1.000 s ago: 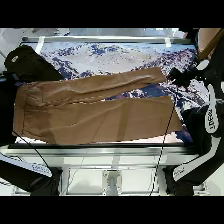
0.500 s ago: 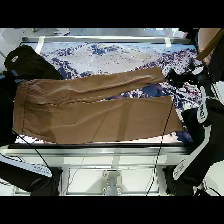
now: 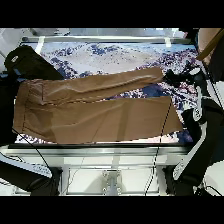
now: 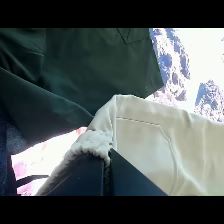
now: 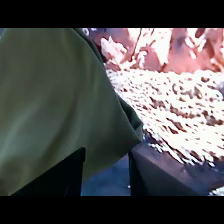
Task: Fold the clothes and pants, and hang the long-sleeved shirts on hangers.
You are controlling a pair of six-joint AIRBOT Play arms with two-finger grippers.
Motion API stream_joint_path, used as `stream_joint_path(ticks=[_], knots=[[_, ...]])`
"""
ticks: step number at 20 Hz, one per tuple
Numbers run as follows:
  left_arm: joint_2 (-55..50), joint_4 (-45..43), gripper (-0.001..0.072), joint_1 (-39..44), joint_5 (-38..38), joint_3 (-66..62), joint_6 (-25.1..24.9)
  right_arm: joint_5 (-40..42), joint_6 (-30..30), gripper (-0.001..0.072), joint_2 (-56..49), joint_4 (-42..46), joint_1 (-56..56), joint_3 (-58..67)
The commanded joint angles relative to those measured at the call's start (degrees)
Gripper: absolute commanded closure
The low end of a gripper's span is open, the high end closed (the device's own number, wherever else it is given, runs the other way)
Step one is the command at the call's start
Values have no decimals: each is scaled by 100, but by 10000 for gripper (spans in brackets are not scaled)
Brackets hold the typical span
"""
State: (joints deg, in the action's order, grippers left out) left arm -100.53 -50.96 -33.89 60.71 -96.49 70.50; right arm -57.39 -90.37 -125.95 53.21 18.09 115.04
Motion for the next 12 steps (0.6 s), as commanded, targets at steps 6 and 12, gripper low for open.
stream_joint_path(ticks=[6,12], knots=[[7,-2,683,4,125,-7,2,-74,107,698,15,0,13,35],[251,0,683,-26,282,-7,0,-1600,153,698,855,1272,348,33]])
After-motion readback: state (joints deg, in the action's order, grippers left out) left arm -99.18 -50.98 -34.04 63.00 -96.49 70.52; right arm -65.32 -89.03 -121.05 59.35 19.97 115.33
